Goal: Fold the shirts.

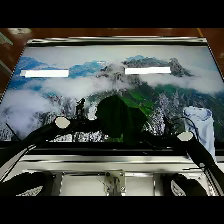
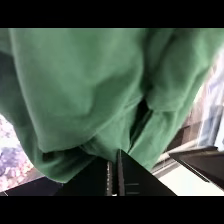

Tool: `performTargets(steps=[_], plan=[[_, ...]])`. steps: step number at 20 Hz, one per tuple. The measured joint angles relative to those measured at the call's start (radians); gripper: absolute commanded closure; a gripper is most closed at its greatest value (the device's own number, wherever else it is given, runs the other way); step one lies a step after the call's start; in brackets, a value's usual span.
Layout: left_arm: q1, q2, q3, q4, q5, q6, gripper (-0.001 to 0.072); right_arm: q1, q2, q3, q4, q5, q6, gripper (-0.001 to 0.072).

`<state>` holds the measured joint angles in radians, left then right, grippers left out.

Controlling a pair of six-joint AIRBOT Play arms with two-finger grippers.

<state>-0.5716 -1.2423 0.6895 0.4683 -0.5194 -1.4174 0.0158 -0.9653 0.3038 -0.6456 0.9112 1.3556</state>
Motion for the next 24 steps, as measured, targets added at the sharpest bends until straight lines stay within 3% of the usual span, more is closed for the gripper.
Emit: performTargets(steps=[4, 10, 11, 12, 14, 19, 24], plan=[[0.0, 0.023, 0.001, 0.0, -0.027, 0.012, 0.067, 0.134, -0.007, -0.002, 0.029, -0.103, 0.064, 0.0026], [0.0, 0.041, 0.001, -0.001, -0.044, 0.017, 0.0669, 0.206, -0.074, -0.002, 0.045, -0.14, 0.1, 0.0027], [0.0, 0.042, 0.001, -0.001, -0.047, 0.018, 0.067, 0.21, -0.088, -0.002, 0.06, -0.14, 0.105, 0.006], [0.0, 0.042, 0.001, -0.001, -0.048, 0.018, 0.067, 0.212, -0.1, -0.002, 0.072, -0.15, 0.106, 0.0232], [0.0, 0.044, 0.001, -0.001, -0.049, 0.018, 0.0669, 0.216, -0.119, -0.003, 0.08, -0.206, 0.106, 0.0654], [0.017, 0.077, 0.008, 0.031, -0.067, 0.05, 0.0673, 0.211, -0.116, 0.044, 0.135, -0.256, 0.054, 0.0659], [0.117, 0.235, 0.156, 0.425, -0.294, -0.046, 0.0672, 0.138, 0.055, 0.278, 0.03, -0.101, -0.095, 0.066]])
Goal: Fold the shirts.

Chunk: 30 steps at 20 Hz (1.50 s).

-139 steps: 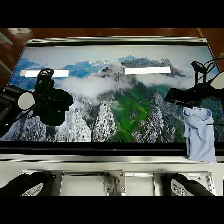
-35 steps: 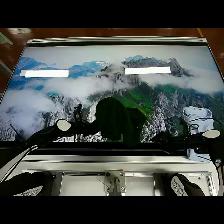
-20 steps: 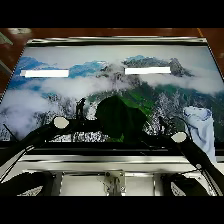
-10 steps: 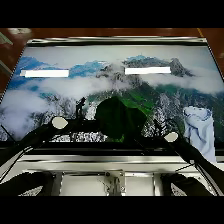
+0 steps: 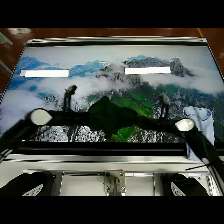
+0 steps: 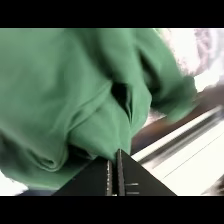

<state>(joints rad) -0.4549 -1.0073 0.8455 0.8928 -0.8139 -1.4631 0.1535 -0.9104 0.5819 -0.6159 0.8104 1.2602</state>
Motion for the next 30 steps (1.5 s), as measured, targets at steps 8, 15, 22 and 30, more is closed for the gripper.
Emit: performTargets(steps=[8, 15, 22, 30], plan=[[0.164, 0.301, 0.478, 0.413, -0.25, -0.07, 0.0672, -0.191, 0.287, 0.523, -0.065, -0.072, -0.034, 0.066], [0.212, 0.385, 0.602, 0.627, -0.511, -0.078, 0.0671, -0.271, 0.322, 0.706, -0.19, -0.005, 0.064, 0.066], [0.217, 0.395, 0.501, 0.589, -0.66, -0.098, 0.0671, -0.282, 0.321, 0.729, -0.376, 0.372, 0.157, 0.066], [0.217, 0.39, 0.13, 0.372, -0.555, -0.113, 0.067, -0.283, 0.28, 0.521, -0.453, 0.776, 0.256, 0.066]])
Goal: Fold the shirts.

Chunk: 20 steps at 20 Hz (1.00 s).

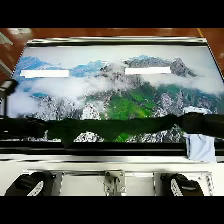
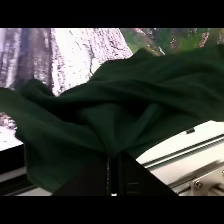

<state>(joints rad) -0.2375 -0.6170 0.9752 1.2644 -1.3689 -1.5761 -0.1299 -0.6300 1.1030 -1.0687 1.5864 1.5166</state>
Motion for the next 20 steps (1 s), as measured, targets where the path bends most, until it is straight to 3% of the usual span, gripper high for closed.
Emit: performTargets(steps=[2, 5, 8, 11, 14, 17, 20], plan=[[0.0, -0.026, -0.087, -0.043, 0.125, -0.003, 0.067, 0.0, -0.002, -0.121, 0.0, -0.079, 0.017, 0.066], [0.0, -0.118, -0.153, -0.126, 0.331, 0.001, 0.0671, 0.0, -0.018, -0.3, 0.071, -0.327, 0.037, 0.066], [0.0, -0.255, -0.179, -0.23, 0.533, 0.073, 0.067, 0.0, -0.074, -0.404, 0.172, -0.584, 0.048, 0.0659], [0.0, -0.418, -0.188, -0.315, 0.656, 0.124, 0.0665, 0.0, -0.16, -0.444, 0.221, -0.75, 0.051, 0.0659], [0.0, -0.553, -0.191, -0.401, 0.695, 0.143, 0.0514, 0.0, -0.253, -0.46, 0.242, -0.812, 0.054, 0.0659], [0.005, -0.613, -0.187, -0.482, 0.677, 0.148, 0.0239, 0.0, -0.317, -0.466, 0.254, -0.829, 0.055, 0.066], [0.056, -0.624, -0.151, -0.498, 0.577, 0.153, 0.0237, 0.0, -0.342, -0.468, 0.257, -0.834, 0.054, 0.066]])
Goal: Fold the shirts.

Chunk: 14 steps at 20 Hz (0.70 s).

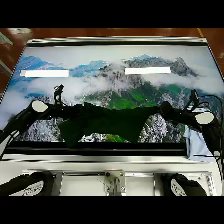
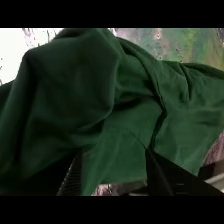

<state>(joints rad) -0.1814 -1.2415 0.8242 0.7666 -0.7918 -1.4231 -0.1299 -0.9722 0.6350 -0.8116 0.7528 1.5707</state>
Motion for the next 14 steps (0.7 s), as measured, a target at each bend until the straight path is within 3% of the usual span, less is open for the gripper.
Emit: performTargets(steps=[6, 7, 8, 9, 14], plan=[[0.131, 0.026, 0.077, 0.098, -0.327, 0.008, 0.0297, 0.0, -0.014, 0.0, -0.006, 0.042, -0.031, 0.0659], [0.126, 0.034, 0.071, 0.129, -0.365, -0.008, 0.026, 0.0, -0.014, -0.001, -0.007, 0.048, -0.038, 0.0659], [0.114, 0.04, 0.061, 0.151, -0.389, -0.02, 0.0034, 0.0, -0.015, -0.001, -0.01, 0.055, -0.043, 0.0659], [0.095, 0.045, 0.047, 0.167, -0.405, -0.039, 0.0, 0.0, -0.015, -0.001, -0.015, 0.062, -0.049, 0.0659], [-0.019, 0.051, -0.047, 0.214, -0.37, -0.12, 0.0003, 0.0, -0.015, -0.001, -0.042, 0.093, -0.061, 0.0659]])
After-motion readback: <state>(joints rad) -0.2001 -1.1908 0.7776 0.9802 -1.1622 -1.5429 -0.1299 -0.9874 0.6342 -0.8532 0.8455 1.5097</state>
